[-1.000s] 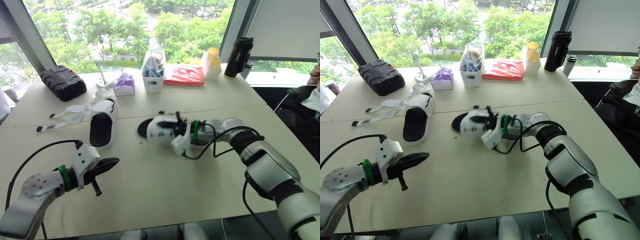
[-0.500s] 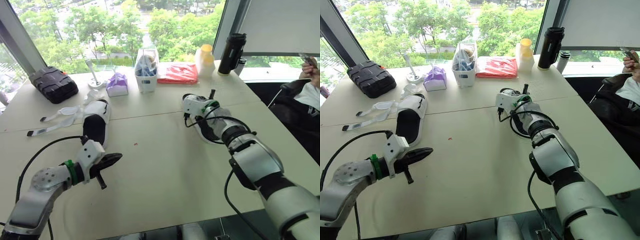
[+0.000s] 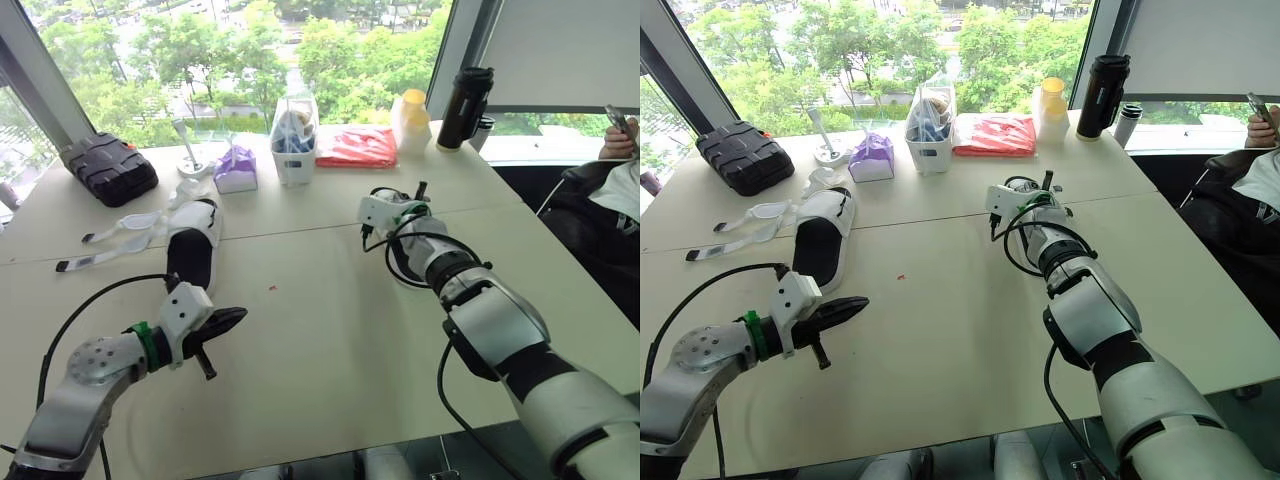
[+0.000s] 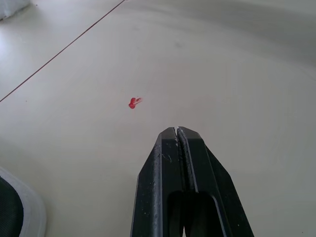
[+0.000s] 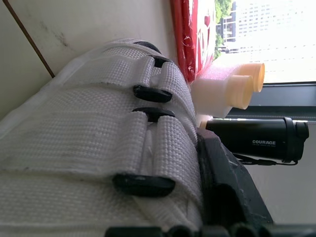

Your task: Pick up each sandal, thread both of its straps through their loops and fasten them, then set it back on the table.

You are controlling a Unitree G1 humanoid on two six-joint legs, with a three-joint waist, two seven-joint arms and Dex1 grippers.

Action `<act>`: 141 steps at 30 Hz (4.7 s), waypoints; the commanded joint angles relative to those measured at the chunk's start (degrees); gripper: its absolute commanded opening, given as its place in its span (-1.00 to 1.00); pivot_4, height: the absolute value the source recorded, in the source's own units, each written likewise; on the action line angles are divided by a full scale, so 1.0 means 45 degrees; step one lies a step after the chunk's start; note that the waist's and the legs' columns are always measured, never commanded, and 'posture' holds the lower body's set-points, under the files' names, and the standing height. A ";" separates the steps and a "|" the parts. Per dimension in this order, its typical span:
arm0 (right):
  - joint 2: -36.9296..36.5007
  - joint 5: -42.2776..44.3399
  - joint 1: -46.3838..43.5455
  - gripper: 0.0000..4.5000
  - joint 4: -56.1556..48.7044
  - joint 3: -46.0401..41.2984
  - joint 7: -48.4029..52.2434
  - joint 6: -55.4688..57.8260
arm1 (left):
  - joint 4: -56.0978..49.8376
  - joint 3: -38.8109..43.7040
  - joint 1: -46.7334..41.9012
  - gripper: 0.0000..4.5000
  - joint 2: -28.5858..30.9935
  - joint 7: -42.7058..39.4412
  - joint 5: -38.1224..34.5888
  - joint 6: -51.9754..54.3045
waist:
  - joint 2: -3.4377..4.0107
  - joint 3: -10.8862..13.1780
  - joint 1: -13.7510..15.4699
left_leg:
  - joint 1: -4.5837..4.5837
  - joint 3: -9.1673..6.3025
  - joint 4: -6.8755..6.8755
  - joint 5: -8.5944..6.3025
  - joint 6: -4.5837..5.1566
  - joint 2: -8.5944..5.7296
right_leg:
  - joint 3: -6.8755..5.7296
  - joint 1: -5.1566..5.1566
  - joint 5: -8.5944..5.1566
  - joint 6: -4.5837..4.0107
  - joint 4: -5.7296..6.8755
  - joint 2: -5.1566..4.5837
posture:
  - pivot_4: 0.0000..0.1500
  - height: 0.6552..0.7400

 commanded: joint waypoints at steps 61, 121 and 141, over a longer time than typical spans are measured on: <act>-0.4320 0.9974 0.8180 1.00 -2.2696 -0.3469 1.0687 0.8272 | 2.1346 -0.6788 -1.4483 0.40 -0.2311 1.1314 1.2816 -0.6001 | -0.0040 -0.0023 0.0696 | -0.0165 -0.0055 0.0288 -0.0030 0.0048 -0.0065 | -0.0123 -0.0022 0.0033 0.0067 0.0122 -0.0051 | 1.00 1.00; -0.5154 1.0037 0.8166 1.00 -2.1327 -0.3227 1.0435 0.6649 | 1.4761 -1.1253 -1.3580 -0.52 0.1061 1.8335 2.0965 -2.1713 | -0.0066 -0.0021 0.0706 | -0.0187 -0.0023 0.0355 -0.0047 0.0084 -0.0075 | -0.0107 -0.0019 0.0044 0.0089 0.0132 -0.0063 | 1.00 1.00; -0.4986 1.0068 0.7912 1.00 -2.0568 -0.3046 1.0820 0.5680 | 2.0198 -1.0478 -1.1389 0.99 0.3928 0.8546 1.1732 -2.3345 | -0.0043 -0.0042 0.0585 | -0.0161 -0.0025 0.0401 -0.0065 0.0116 -0.0059 | -0.0108 0.0010 0.0051 0.0100 0.0153 -0.0050 | 1.00 1.00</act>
